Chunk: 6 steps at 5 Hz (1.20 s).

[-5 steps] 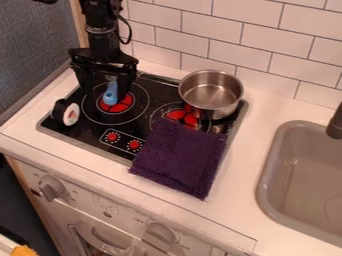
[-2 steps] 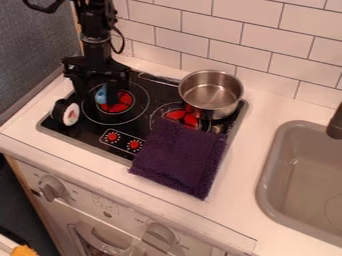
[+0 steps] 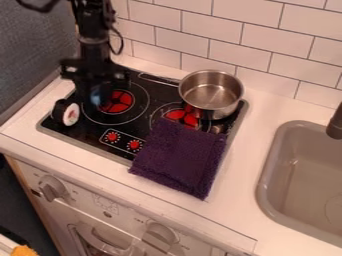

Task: Put the blue spoon above the violet cloth

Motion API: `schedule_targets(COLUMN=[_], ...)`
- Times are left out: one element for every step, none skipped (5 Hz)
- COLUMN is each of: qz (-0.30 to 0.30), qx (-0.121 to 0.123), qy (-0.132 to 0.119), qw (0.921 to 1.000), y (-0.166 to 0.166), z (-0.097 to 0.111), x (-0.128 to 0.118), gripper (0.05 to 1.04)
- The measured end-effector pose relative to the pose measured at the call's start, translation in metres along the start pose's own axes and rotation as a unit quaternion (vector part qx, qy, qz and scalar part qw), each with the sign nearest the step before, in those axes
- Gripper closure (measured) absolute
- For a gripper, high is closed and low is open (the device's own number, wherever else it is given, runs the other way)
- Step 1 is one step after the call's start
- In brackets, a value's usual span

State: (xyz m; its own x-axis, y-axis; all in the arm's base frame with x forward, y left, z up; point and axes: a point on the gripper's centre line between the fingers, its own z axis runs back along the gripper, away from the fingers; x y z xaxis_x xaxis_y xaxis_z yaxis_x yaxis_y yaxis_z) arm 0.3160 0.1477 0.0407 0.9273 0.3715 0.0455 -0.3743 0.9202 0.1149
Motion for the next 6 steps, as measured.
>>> schedule_targets(qz=[0.013, -0.005, -0.048, -0.080, -0.084, -0.090], qx=[0.006, -0.011, -0.068, -0.060, -0.050, -0.044], qy=[-0.064, -0.083, -0.053, -0.024, -0.015, -0.010], qw=[0.9978, 0.9965, 0.9951, 0.9947, 0.9951, 0.9949], y=[-0.007, -0.035, -0.074, -0.117, -0.121, -0.127], z=[0.059, 0.092, 0.075, 0.058, 0.047, 0.041], x=[-0.013, -0.038, -0.066, -0.102, -0.116, -0.124], gripper=[0.673, 0.673, 0.673, 0.673, 0.673, 0.673])
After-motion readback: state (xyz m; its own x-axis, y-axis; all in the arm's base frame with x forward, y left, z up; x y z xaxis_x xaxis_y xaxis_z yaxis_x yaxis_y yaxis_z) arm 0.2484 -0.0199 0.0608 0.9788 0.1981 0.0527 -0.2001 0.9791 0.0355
